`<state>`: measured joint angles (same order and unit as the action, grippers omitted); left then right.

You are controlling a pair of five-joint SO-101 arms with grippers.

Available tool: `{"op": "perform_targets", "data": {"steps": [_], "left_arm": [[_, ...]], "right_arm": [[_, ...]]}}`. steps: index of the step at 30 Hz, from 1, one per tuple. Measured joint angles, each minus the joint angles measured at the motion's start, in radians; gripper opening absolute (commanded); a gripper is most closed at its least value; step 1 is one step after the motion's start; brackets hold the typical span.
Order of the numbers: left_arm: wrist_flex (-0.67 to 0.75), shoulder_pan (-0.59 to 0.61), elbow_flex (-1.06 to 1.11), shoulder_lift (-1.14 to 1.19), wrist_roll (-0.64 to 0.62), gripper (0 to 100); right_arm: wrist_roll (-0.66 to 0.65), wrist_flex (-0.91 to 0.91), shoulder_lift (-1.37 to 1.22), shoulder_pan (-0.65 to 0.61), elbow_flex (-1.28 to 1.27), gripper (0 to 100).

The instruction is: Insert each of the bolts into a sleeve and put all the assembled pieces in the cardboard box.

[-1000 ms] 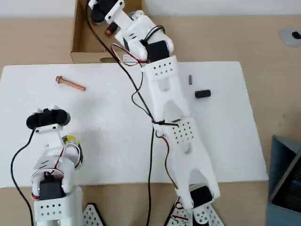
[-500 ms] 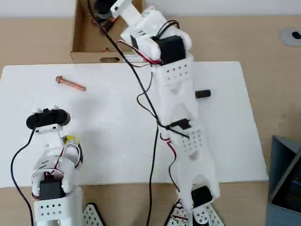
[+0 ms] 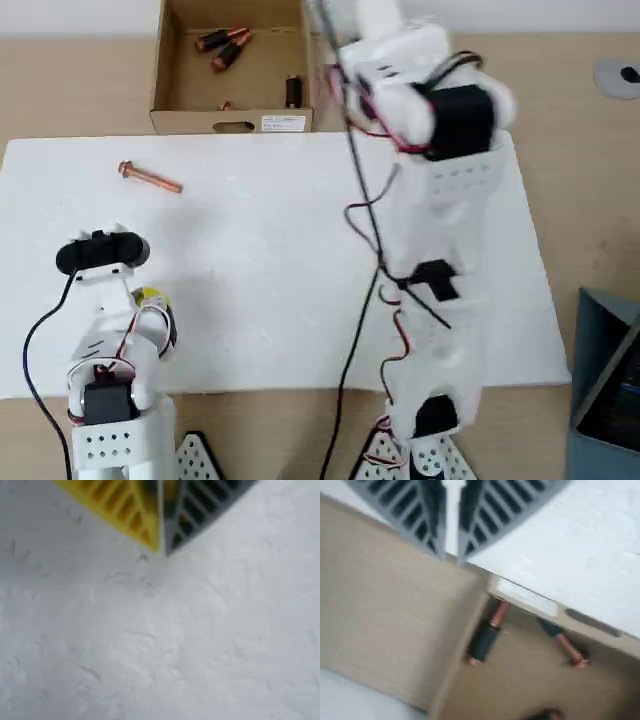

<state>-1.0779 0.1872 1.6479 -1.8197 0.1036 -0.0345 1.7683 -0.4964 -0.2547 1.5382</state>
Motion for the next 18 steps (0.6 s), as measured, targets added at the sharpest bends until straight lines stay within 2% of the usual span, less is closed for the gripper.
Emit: {"op": "perform_targets", "data": {"steps": [8, 13, 18], "left_arm": [[0.0, 0.0, 0.0, 0.0, 0.0, 0], [0.0, 0.0, 0.0, 0.0, 0.0, 0], [0.0, 0.0, 0.0, 0.0, 0.0, 0]], "right_arm": [[0.08, 0.0, 0.311, 0.124, -0.416, 1.0], [0.204, 0.0, 0.476, 0.181, -0.718, 1.0], [0.385, 0.0, 0.542, 0.226, -0.971, 1.2]]}}
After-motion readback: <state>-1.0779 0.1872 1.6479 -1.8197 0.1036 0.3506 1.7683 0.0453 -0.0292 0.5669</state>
